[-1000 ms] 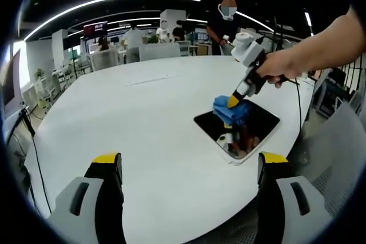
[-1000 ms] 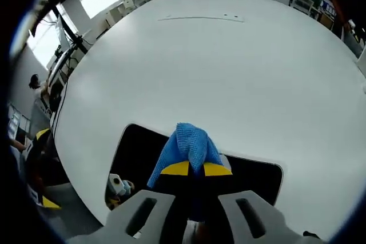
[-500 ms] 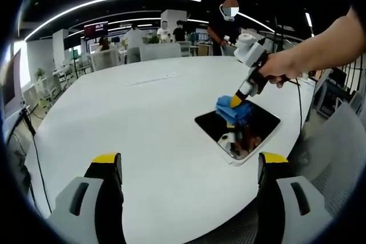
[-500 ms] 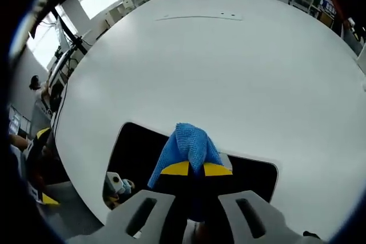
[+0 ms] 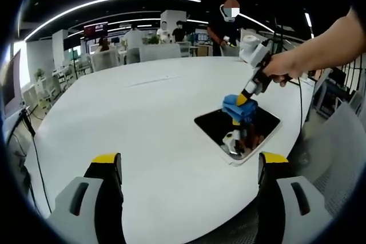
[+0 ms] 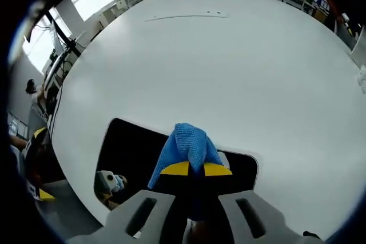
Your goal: Wipe the mirror surface with the cleaning cloth until all visible marks leave the cleaned area.
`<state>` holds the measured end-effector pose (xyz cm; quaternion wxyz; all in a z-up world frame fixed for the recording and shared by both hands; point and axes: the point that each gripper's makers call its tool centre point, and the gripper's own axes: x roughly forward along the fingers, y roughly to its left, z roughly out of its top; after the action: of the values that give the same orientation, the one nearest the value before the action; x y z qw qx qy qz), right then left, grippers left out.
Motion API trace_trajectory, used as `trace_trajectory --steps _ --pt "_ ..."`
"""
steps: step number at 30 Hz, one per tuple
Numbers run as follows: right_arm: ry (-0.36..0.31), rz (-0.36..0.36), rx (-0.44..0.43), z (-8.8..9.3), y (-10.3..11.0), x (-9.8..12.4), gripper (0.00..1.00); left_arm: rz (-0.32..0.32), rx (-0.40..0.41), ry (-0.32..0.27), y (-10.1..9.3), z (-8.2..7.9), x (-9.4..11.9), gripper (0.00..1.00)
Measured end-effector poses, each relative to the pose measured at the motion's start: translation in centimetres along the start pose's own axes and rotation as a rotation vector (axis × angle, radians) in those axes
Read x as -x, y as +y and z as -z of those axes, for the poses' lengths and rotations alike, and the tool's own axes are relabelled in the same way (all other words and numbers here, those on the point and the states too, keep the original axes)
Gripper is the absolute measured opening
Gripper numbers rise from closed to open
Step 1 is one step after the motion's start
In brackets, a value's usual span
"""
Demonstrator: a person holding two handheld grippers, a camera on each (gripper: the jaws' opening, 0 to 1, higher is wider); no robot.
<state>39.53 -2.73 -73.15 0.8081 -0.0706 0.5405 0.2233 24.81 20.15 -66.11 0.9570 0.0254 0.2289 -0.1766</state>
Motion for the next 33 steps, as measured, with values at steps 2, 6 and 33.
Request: trace_trajectory --steps 2,6,33 --pt "0.003 0.005 -0.005 0.1 -0.2 0.2 0.01 0.003 -0.004 0.004 -0.1 0.0 0.0 0.98" --pt "0.006 0.005 -0.009 0.1 -0.2 0.0 0.01 0.004 -0.007 0.004 -0.2 0.0 0.0 0.98" --pt "-0.013 0.002 -0.091 3.3 0.3 0.9 0.0 -0.003 0.0 -0.008 -0.1 -0.2 0.1 0.98"
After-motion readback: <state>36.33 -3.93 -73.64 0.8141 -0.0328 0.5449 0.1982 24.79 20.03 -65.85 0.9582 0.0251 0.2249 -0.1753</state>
